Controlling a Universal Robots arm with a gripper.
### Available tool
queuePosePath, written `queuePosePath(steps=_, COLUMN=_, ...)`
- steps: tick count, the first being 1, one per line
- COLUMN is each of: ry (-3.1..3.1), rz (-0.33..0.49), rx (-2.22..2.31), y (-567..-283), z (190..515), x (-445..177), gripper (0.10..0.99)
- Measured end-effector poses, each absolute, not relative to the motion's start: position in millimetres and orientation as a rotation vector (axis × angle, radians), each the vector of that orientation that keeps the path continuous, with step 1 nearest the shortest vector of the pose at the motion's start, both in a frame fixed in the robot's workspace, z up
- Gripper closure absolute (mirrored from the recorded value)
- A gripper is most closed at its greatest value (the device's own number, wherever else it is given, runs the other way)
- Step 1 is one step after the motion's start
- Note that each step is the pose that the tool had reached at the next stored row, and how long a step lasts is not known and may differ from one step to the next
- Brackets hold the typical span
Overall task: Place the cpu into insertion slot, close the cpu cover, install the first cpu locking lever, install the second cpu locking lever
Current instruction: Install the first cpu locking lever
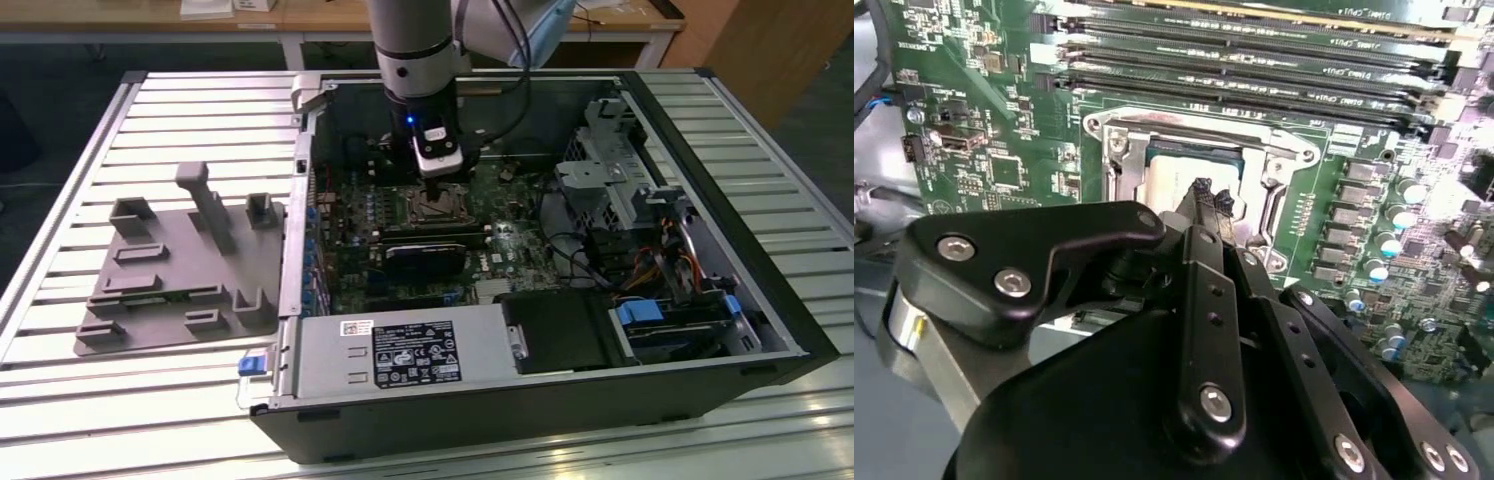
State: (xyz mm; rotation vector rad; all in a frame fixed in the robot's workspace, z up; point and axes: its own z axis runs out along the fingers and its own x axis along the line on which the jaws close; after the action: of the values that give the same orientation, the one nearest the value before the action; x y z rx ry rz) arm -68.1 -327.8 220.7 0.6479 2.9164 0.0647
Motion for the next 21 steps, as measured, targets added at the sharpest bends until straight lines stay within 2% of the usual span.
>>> queuePosePath(steps=21, ry=2.96, rz=0.076, rx=0.463, y=-328, z=222, x=-57, gripper=0.984)
